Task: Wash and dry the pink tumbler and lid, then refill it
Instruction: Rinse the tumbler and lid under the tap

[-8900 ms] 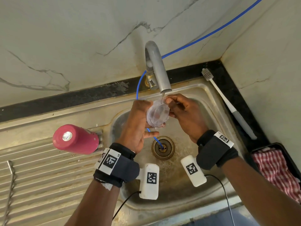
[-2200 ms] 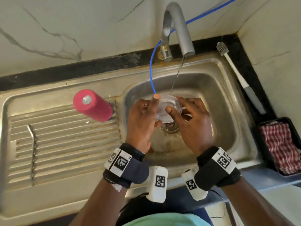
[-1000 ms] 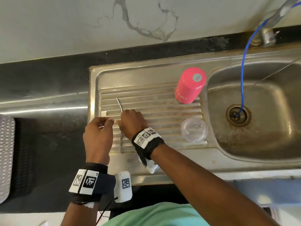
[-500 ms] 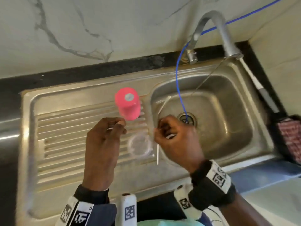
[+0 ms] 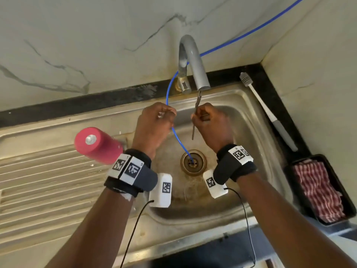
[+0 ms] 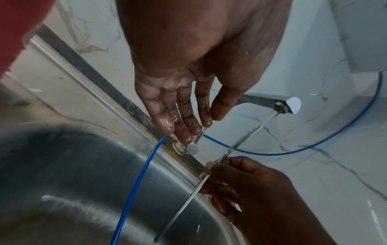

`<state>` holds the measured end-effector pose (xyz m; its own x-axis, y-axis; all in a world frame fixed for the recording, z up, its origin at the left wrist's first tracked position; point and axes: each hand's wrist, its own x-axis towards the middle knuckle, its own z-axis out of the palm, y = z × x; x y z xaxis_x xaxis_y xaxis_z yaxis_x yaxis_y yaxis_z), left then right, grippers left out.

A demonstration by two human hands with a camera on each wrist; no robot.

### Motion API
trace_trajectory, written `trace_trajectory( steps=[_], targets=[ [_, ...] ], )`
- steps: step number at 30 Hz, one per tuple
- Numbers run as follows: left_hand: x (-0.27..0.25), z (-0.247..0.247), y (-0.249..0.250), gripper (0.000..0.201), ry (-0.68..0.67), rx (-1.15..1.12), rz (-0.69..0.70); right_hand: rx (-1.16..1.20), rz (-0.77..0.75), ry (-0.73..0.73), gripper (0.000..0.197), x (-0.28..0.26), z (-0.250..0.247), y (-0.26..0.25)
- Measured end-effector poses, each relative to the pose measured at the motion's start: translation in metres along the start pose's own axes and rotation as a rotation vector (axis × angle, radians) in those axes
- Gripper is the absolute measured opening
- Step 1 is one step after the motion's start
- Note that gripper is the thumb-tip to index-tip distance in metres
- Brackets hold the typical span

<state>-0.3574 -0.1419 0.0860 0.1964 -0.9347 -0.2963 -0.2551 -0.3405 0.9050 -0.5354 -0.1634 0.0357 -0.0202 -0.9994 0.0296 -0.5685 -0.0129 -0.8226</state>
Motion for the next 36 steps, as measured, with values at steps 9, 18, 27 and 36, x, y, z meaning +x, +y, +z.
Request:
trace_trajectory(
  steps=[9, 18, 27, 36],
  targets=[
    [0.033, 0.01, 0.001, 0.014, 0.057, 0.016, -0.071, 0.091, -0.043, -0.035, 0.007, 0.011, 0.0, 0.009],
    [0.059, 0.016, 0.006, 0.031, -0.043, 0.102, -0.043, 0.006, -0.178, -0.095, 0.009, 0.012, -0.007, 0.005],
    [0.072, 0.027, 0.017, 0.05, -0.078, 0.163, 0.08, 0.02, -0.142, -0.061, 0.01, 0.015, -0.009, 0.005],
    [0.079, 0.034, 0.014, 0.042, -0.09, 0.205, 0.084, 0.0, -0.159, -0.109, 0.009, 0.015, -0.011, 0.005]
  ],
)
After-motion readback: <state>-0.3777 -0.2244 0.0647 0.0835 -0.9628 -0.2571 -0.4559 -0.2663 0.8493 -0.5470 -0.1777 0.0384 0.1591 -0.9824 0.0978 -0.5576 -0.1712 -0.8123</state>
